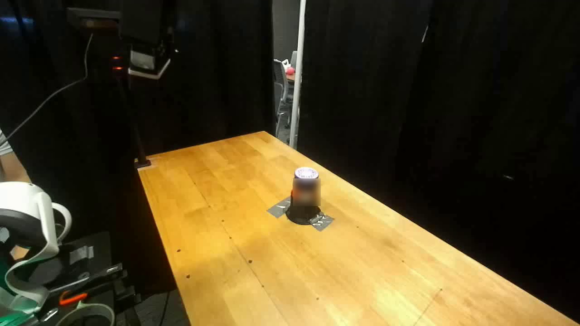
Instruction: Put the elastic around the bottle
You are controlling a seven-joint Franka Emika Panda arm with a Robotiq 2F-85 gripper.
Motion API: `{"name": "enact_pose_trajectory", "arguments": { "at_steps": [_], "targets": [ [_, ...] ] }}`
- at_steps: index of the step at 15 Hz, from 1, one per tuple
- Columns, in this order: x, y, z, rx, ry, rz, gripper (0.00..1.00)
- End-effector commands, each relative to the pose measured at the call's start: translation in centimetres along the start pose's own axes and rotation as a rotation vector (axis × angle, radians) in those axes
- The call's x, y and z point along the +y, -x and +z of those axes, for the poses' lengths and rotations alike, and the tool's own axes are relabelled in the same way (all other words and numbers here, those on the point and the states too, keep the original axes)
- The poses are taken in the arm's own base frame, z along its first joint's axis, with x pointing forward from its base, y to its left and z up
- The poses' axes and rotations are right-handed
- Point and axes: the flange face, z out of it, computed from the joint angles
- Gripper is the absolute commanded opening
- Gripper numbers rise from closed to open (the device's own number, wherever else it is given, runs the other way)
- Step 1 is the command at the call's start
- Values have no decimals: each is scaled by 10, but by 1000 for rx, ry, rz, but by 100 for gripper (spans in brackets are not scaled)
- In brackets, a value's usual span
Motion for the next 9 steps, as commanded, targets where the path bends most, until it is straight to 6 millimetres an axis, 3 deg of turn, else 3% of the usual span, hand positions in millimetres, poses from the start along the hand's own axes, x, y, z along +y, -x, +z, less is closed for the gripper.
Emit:
{"name": "enact_pose_trajectory", "arguments": {
  "at_steps": [1, 6, 9],
  "targets": [
    [0, 0, -2, 2, 0, 0, 100],
    [0, 1, -4, 8, -1, -1, 100],
    [-31, -27, -4, 82, 60, -34, 100]
  ]
}}
